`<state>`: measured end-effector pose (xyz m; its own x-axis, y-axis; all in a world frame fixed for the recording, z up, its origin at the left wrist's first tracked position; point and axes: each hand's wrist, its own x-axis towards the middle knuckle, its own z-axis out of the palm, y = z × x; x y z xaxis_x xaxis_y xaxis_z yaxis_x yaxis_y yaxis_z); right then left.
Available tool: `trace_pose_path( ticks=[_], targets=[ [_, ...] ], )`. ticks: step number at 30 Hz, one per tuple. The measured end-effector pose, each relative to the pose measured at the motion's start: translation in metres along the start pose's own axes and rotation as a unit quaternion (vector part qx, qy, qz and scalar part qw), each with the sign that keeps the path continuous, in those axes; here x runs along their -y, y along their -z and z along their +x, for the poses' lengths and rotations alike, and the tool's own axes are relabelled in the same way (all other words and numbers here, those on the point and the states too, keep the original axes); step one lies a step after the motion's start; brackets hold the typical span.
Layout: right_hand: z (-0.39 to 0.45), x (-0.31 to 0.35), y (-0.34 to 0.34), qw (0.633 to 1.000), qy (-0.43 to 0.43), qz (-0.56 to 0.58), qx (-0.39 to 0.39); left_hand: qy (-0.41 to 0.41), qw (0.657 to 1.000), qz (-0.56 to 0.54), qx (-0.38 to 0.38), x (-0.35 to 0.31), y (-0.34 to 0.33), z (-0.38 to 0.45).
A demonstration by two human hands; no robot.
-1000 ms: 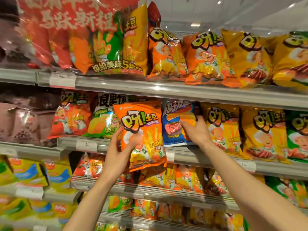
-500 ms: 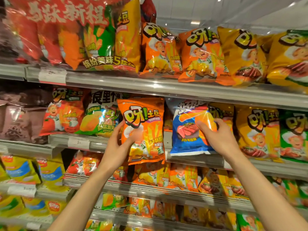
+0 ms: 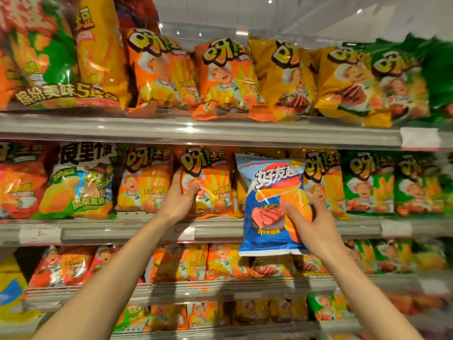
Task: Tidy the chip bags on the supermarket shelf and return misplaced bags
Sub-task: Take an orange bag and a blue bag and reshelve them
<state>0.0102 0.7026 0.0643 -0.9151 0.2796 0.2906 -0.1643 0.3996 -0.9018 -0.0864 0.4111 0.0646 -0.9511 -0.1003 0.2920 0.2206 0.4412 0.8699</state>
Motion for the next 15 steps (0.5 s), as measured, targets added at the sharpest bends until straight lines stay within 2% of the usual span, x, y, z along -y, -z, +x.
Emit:
trace_pose_path(
  ticks=[4, 12, 13, 15],
  targets=[
    [0.001, -0.005, -0.001, 1.000, -0.007, 0.005, -0.002, 0.009, 0.999, 0.028, 0.030, 0.005, -0.006, 0.002],
    [-0.009, -0.002, -0.020, 0.998, -0.023, 0.047, 0.025, -0.071, 0.989, 0.037, -0.127, 0.006, 0.008, -0.044],
    [-0.012, -0.001, -0.024, 0.998, -0.028, 0.049, 0.030, -0.085, 0.988, 0.032, -0.127, 0.004, 0.009, -0.053],
    [-0.019, -0.002, -0.033, 0.997, -0.040, 0.056, 0.037, -0.097, 0.992, -0.001, -0.082, 0.000, 0.008, -0.072]
  ],
)
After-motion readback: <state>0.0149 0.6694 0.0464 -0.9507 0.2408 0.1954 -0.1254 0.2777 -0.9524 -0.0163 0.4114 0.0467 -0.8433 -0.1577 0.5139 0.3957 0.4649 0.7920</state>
